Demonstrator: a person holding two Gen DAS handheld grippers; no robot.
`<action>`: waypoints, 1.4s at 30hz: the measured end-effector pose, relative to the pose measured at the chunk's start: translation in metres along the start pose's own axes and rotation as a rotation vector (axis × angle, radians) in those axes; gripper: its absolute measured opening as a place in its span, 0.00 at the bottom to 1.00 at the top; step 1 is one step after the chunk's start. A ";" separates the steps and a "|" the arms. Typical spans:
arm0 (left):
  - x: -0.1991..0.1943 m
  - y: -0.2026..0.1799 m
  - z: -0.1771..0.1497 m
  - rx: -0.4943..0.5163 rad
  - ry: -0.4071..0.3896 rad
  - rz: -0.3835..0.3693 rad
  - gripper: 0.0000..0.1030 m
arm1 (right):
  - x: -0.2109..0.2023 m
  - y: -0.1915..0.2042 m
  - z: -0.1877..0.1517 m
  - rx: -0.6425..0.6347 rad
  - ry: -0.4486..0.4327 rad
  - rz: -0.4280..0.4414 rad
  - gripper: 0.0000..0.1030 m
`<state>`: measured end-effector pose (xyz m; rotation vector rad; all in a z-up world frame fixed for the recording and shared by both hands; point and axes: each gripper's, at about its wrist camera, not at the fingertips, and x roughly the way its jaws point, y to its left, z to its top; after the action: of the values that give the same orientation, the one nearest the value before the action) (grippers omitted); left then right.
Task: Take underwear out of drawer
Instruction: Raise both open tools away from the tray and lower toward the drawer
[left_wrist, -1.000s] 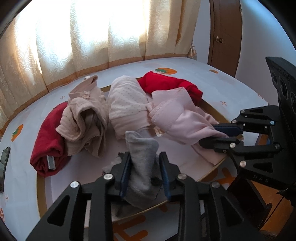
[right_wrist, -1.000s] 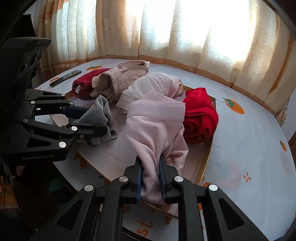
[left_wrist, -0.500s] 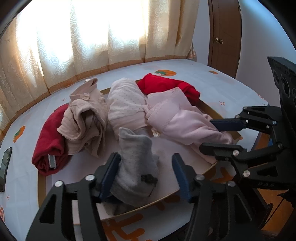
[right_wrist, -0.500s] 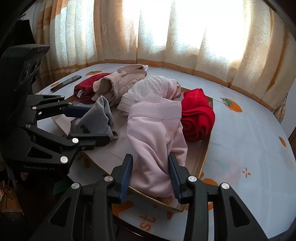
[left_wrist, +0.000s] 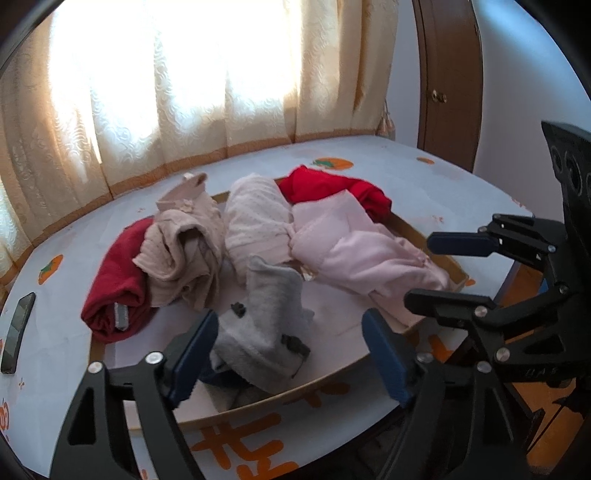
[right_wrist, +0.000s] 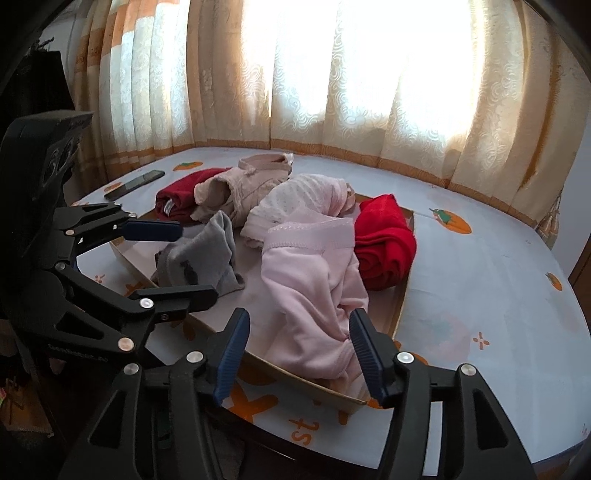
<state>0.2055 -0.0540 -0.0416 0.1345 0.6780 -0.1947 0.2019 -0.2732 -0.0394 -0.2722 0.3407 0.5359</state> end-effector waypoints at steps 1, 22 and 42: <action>-0.003 0.001 0.000 -0.006 -0.014 0.002 0.84 | -0.001 -0.001 0.000 0.008 -0.004 -0.002 0.58; -0.026 -0.007 -0.013 -0.025 -0.066 0.015 0.98 | -0.031 0.018 -0.021 0.036 -0.042 0.025 0.68; -0.058 -0.019 -0.066 0.029 -0.040 0.028 0.99 | -0.046 0.021 -0.064 0.046 0.009 0.034 0.72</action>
<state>0.1165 -0.0526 -0.0567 0.1669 0.6336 -0.1802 0.1382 -0.2982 -0.0835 -0.2246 0.3661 0.5599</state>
